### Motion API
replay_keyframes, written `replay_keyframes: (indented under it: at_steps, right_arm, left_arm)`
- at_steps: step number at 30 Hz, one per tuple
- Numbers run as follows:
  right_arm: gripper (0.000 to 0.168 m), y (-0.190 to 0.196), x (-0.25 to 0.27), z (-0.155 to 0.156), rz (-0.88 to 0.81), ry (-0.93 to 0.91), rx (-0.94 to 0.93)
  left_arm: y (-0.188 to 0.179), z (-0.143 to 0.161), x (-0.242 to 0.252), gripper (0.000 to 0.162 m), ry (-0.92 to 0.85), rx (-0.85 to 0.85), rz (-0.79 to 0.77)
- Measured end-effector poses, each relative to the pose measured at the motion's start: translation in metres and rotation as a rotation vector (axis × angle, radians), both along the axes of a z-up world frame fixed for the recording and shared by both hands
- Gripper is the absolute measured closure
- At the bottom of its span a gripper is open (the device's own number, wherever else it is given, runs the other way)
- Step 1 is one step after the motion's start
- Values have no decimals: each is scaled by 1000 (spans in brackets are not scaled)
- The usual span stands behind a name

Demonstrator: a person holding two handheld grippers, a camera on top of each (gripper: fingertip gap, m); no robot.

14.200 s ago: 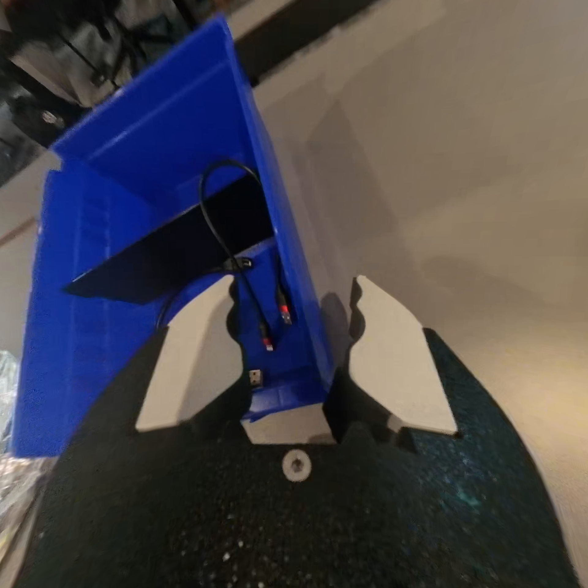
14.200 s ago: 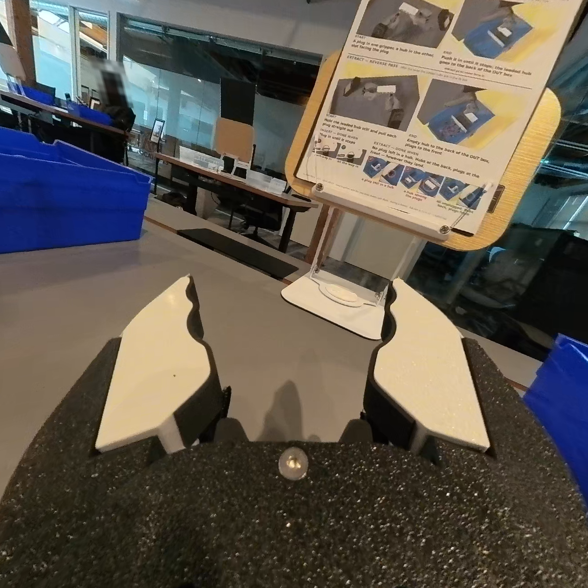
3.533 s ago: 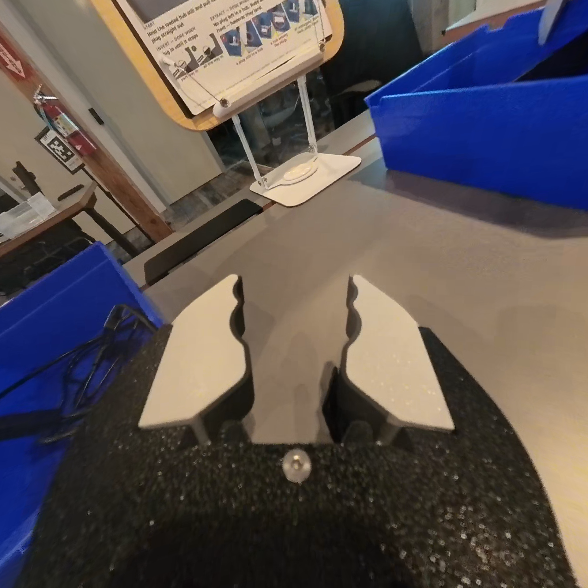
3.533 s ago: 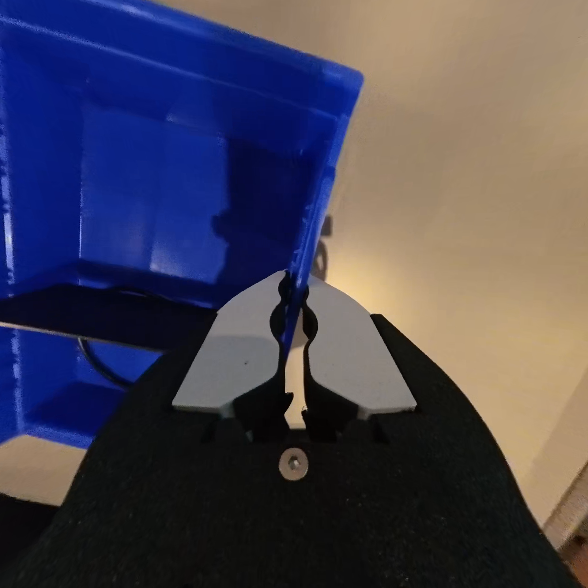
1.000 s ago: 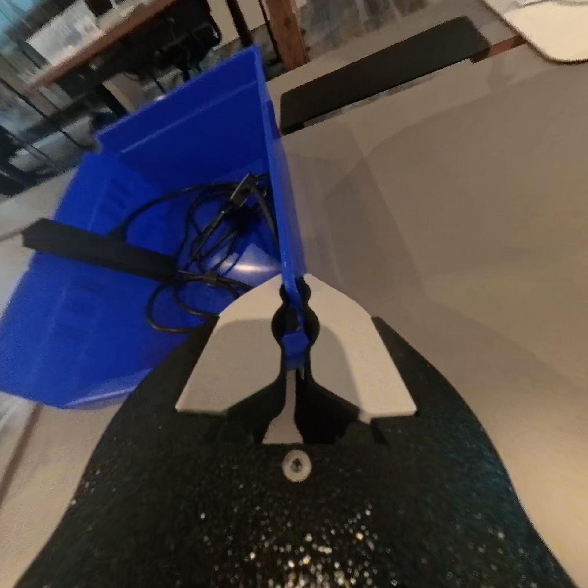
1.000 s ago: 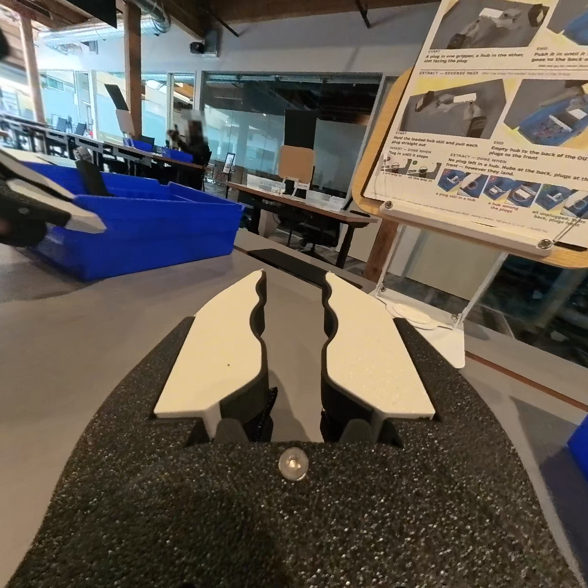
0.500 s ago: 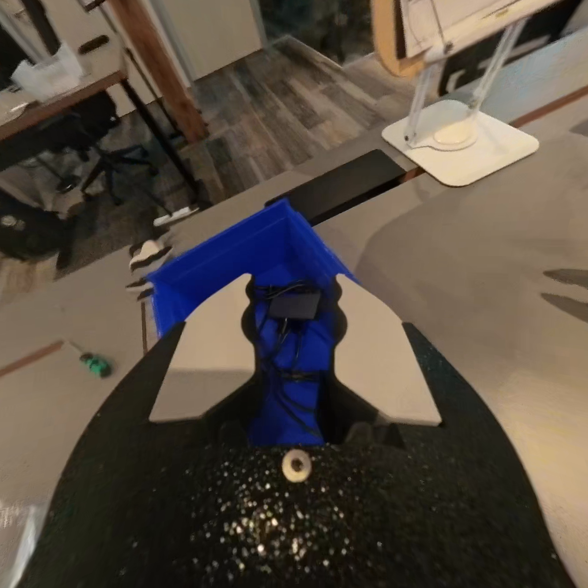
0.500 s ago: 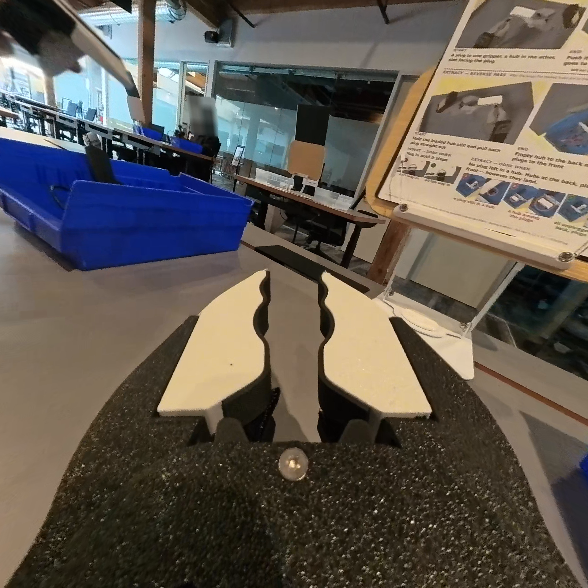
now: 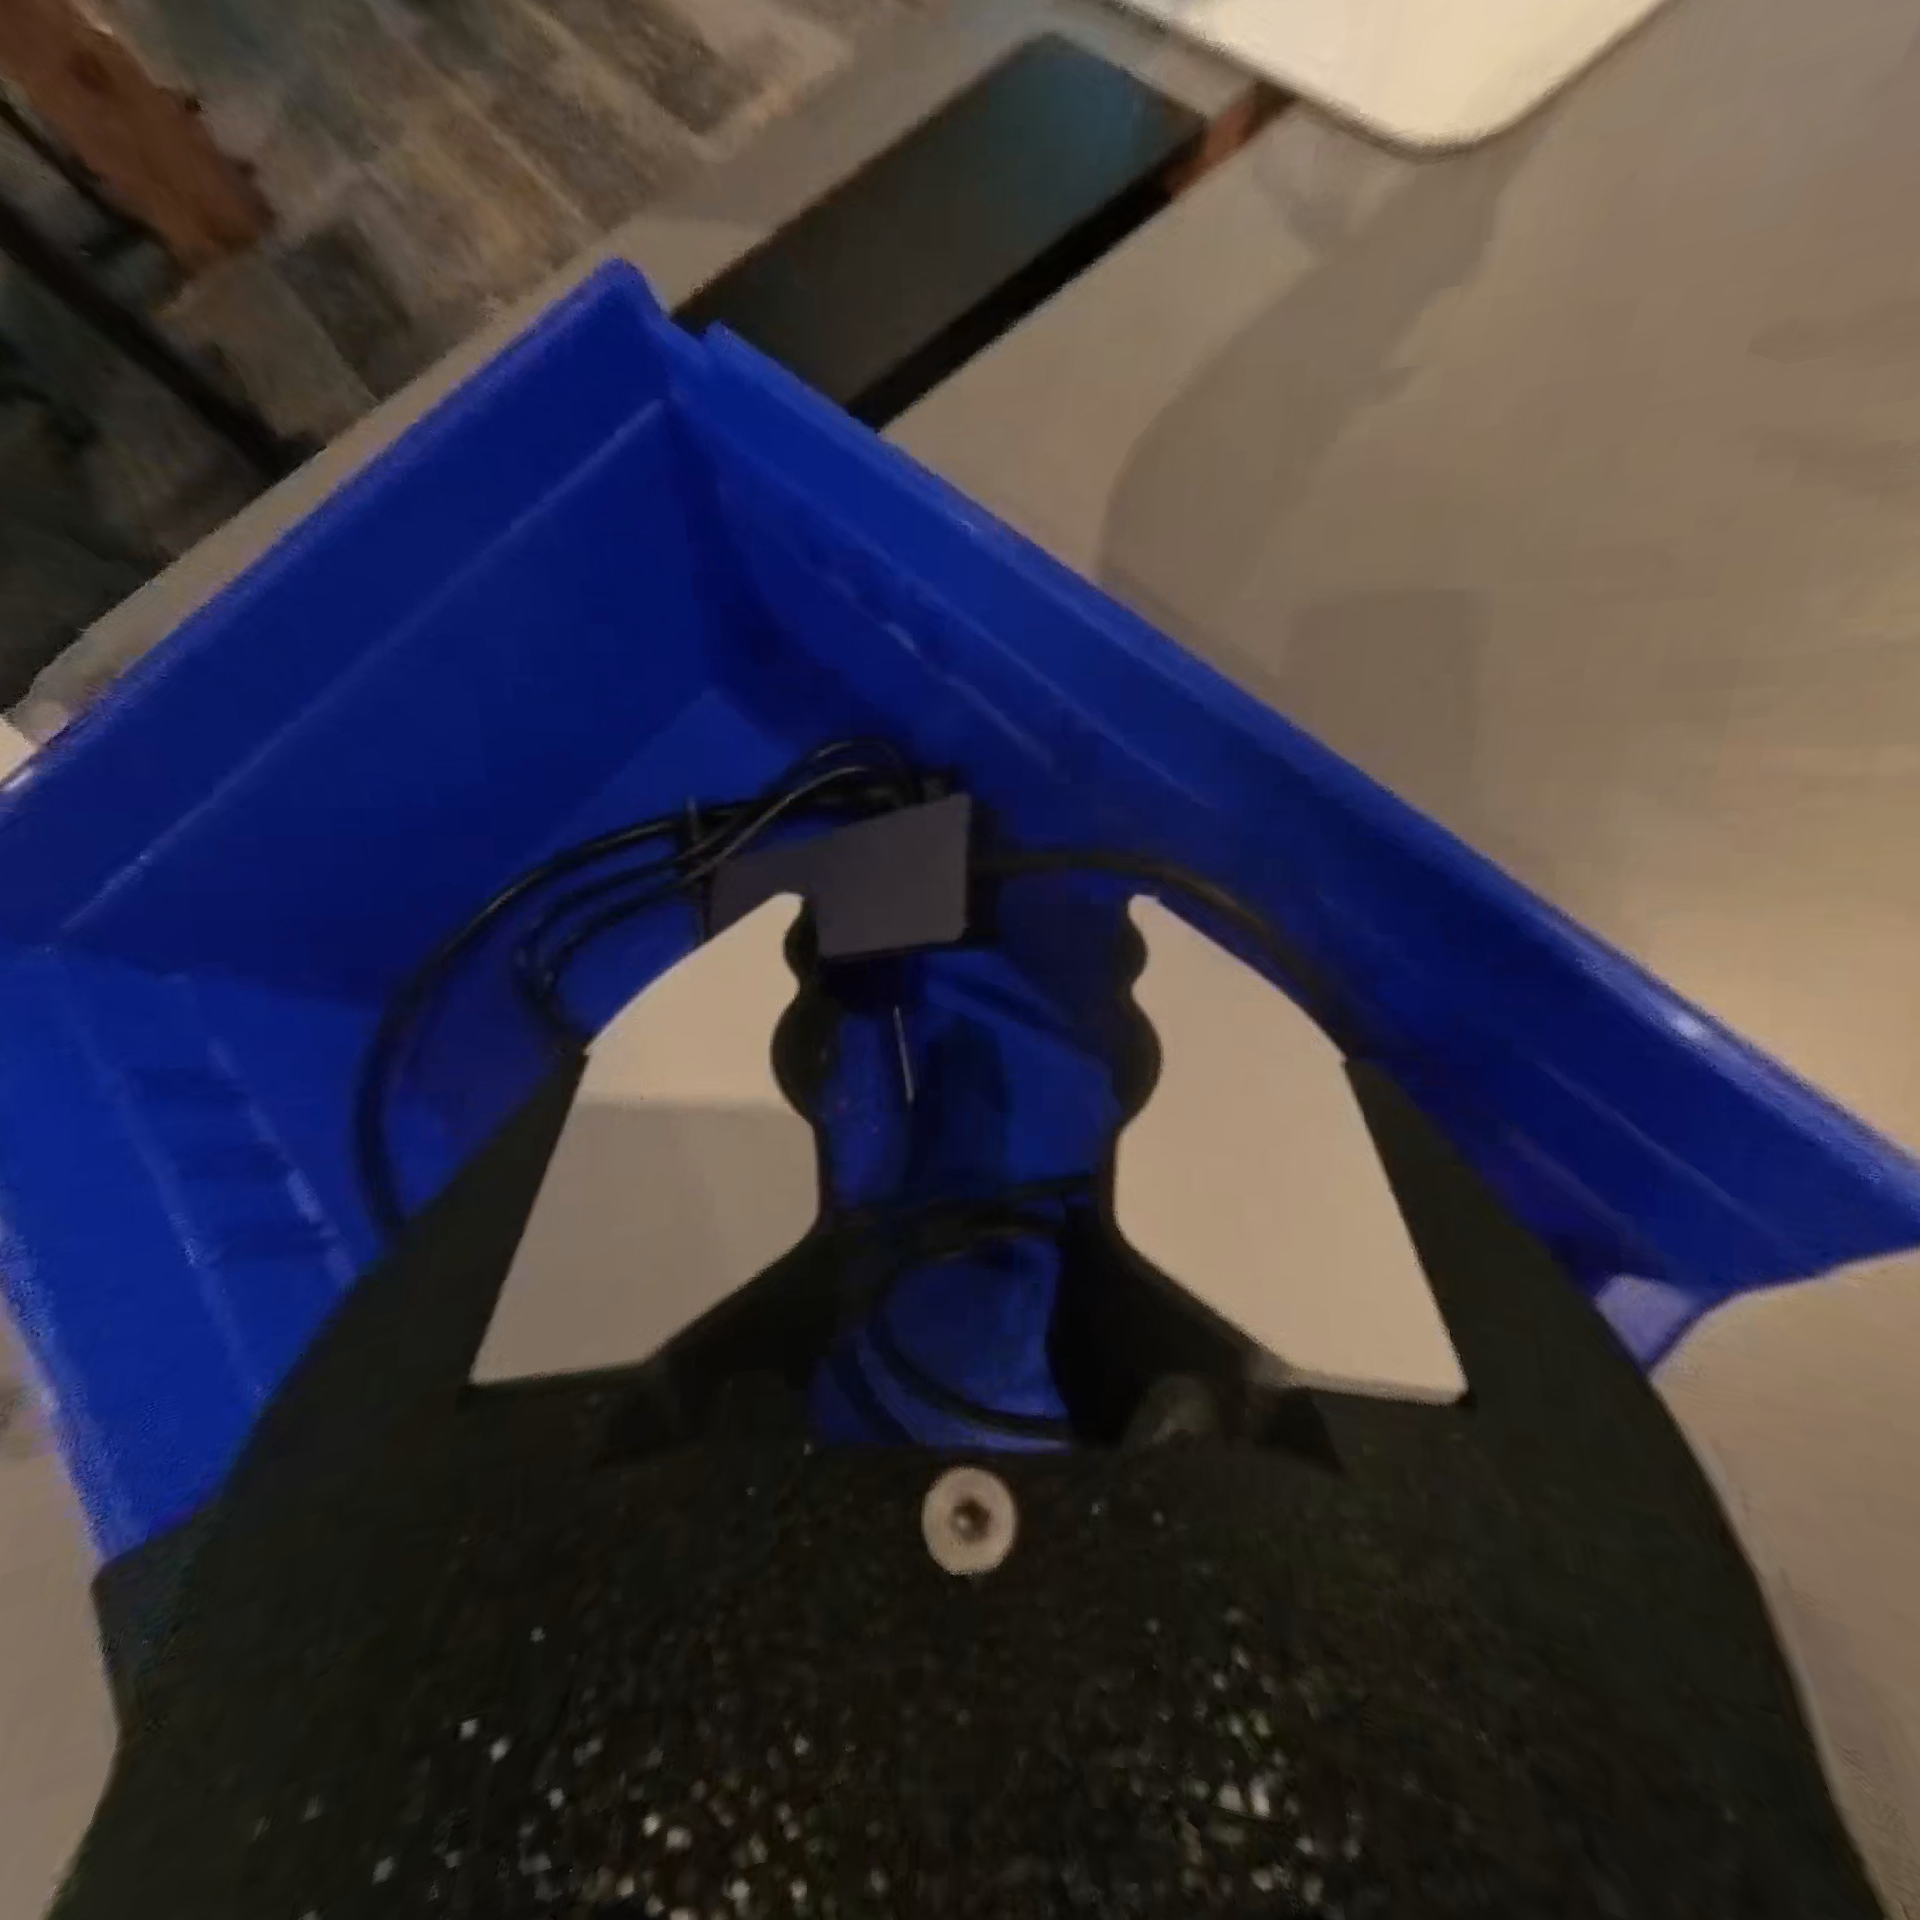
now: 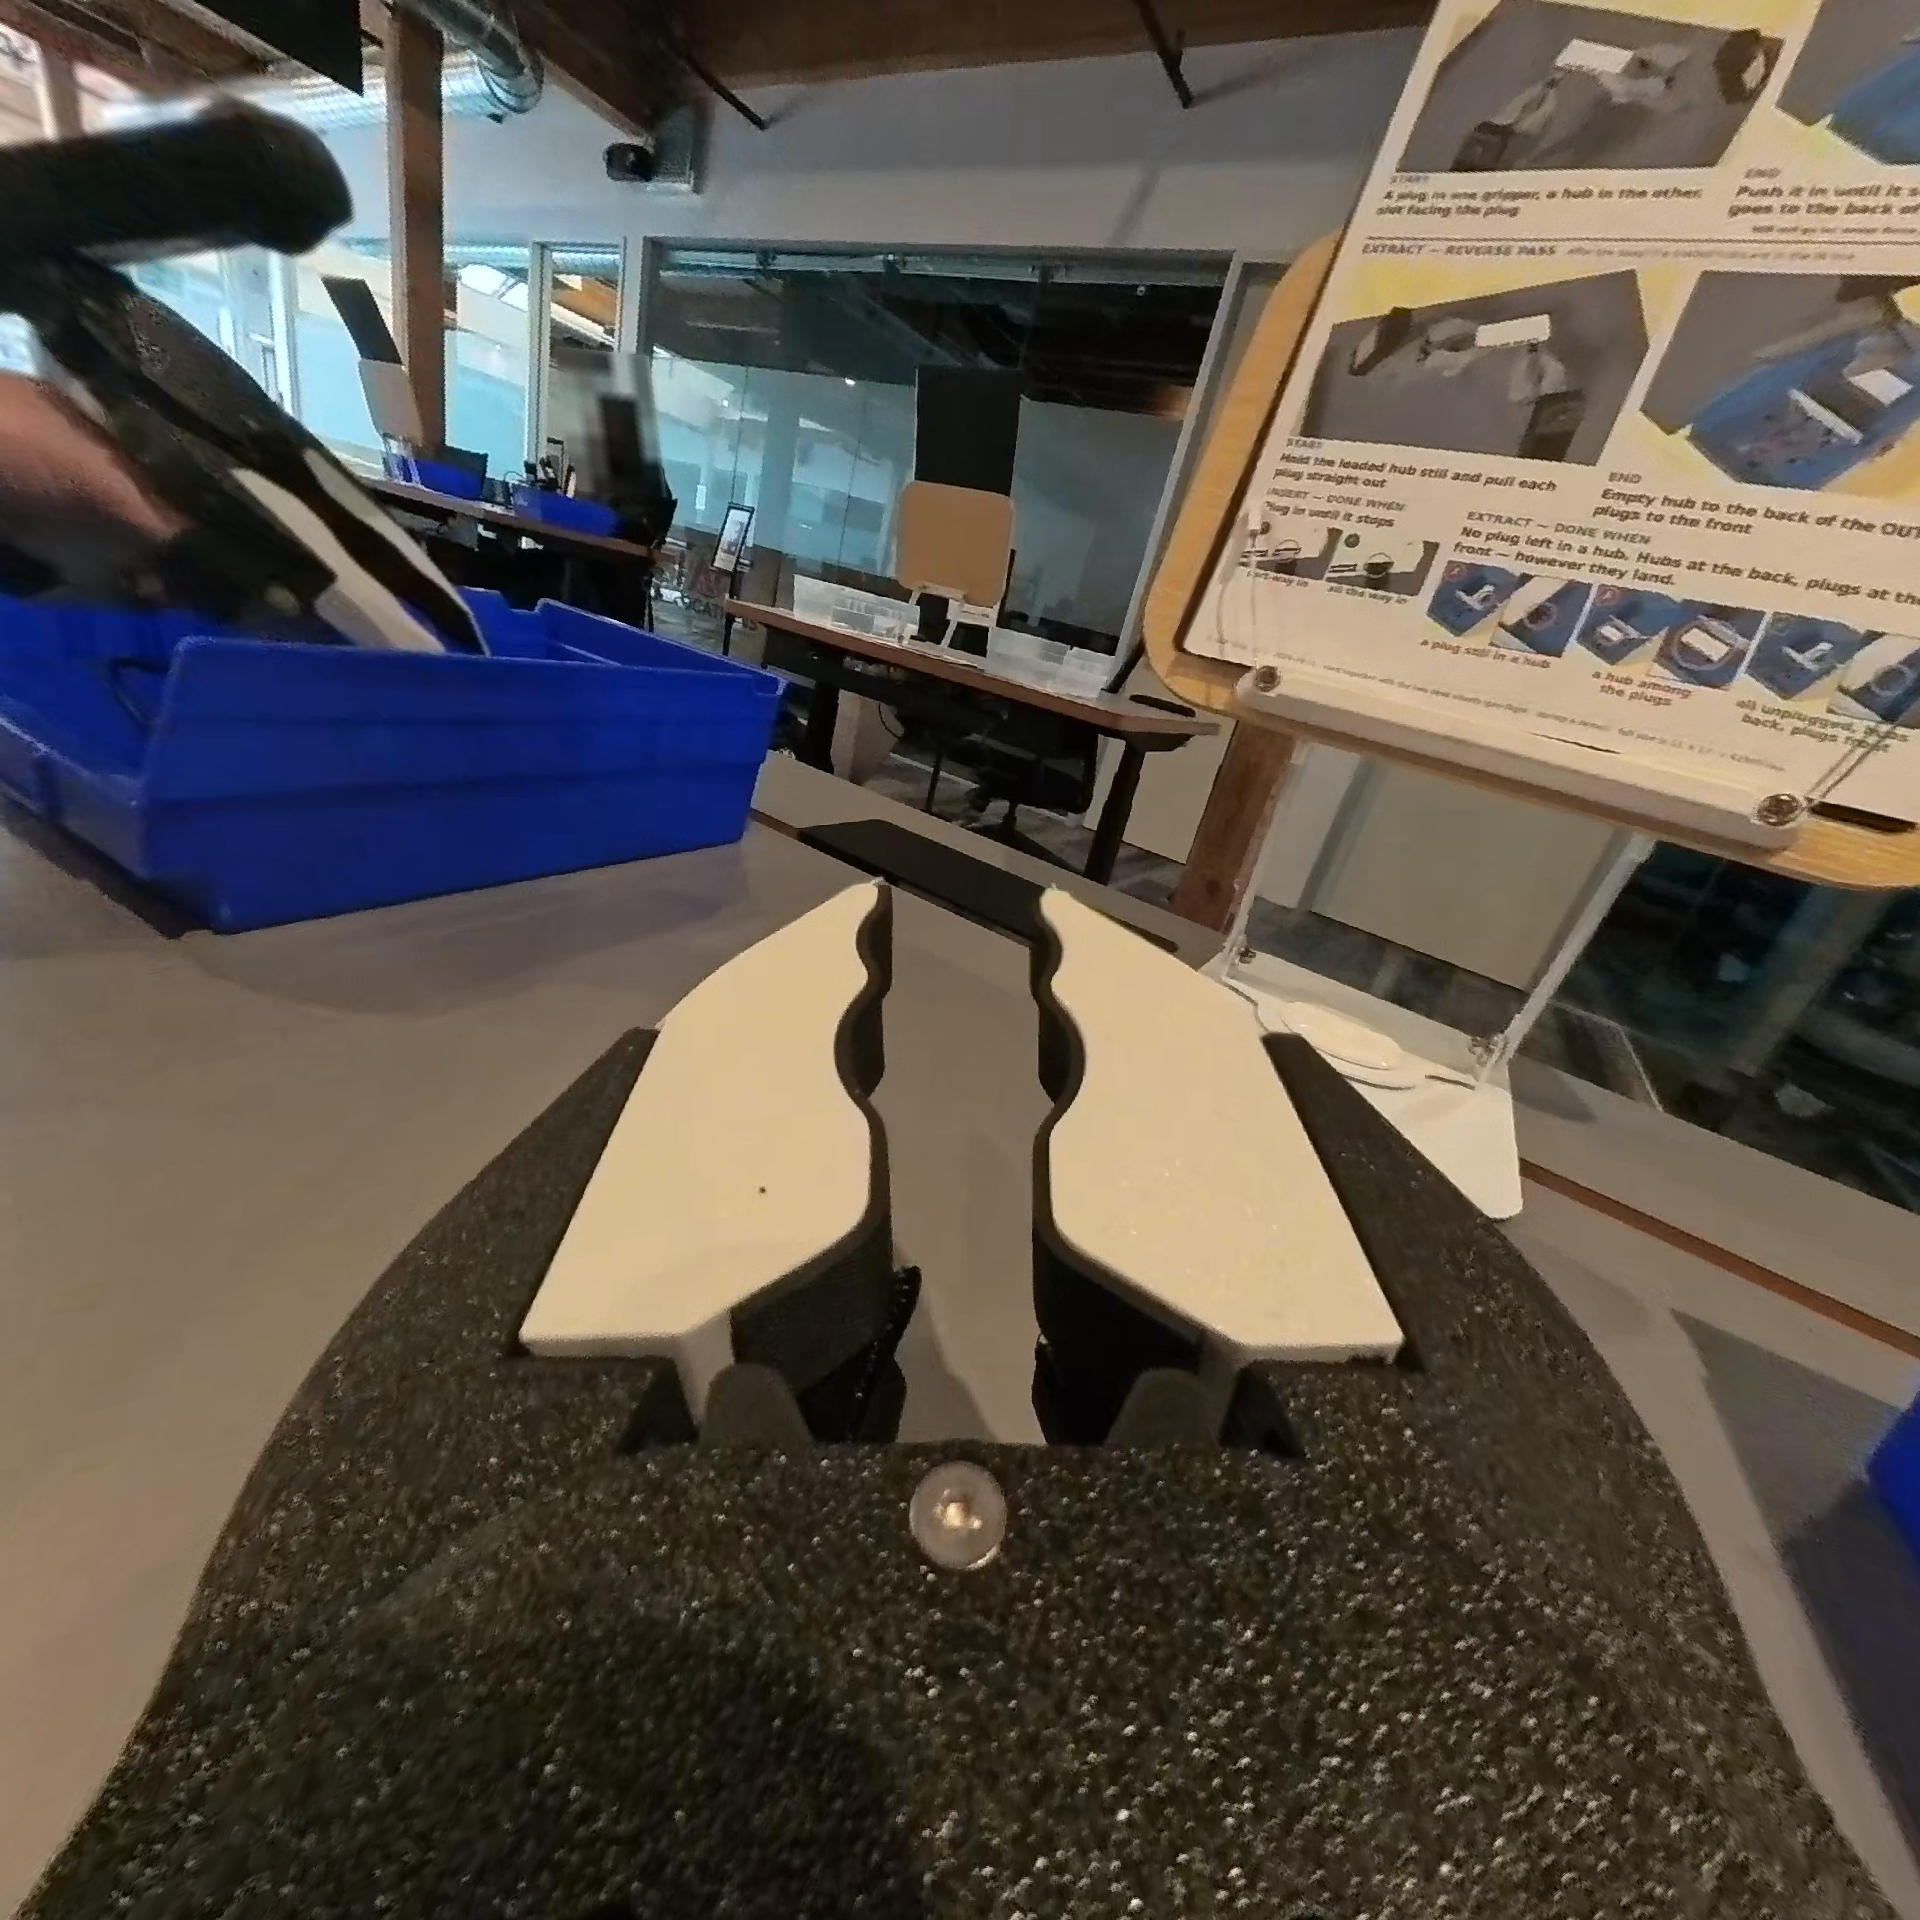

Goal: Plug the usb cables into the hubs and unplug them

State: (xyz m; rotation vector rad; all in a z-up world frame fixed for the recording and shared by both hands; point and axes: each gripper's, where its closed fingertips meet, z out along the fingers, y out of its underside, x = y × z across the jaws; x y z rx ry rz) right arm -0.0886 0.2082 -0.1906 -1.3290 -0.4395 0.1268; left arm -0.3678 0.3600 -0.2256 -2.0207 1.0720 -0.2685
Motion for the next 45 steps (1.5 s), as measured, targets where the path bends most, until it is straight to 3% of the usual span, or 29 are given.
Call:
replay_keyframes:
  at_steps: [4, 7, 13, 18, 21, 24, 28, 34, 39, 45]
  right_arm:
    - [147, -1, -6, -2, 13, -39, 6]
    - [148, -2, -9, -3, 17, -60, 9]
    - [150, -2, -10, -3, 21, -69, 11]
    - [151, -3, -12, -4, 29, -80, 14]
    - [152, -3, -14, -4, 34, -94, 16]
    - [152, -4, -16, -5, 40, -111, 19]
    - [153, -5, -19, -7, 46, -131, 22]
    - [154, -5, -20, -7, 50, -144, 25]
    - [154, -5, -20, -7, 50, -144, 25]
    - [155, -5, -19, -7, 46, -135, 26]
  left_arm:
    - [12, -19, -13, 100, 270, 111, 15]
    - [21, -21, -14, 105, 413, 231, 19]
    - [27, -33, -1, 118, 434, 254, 26]
    - [33, -40, -6, 142, 533, 315, 47]
    - [40, -29, -13, 150, 593, 407, 87]
    - [40, -5, -16, 150, 460, 412, 141]
    - [35, 47, -26, 150, 294, 523, 198]
    - [7, 130, -24, 150, -137, 661, 206]
    - [-42, 176, 15, 150, -497, 592, -26]
    - [-113, 210, 67, 150, -806, 443, -347]
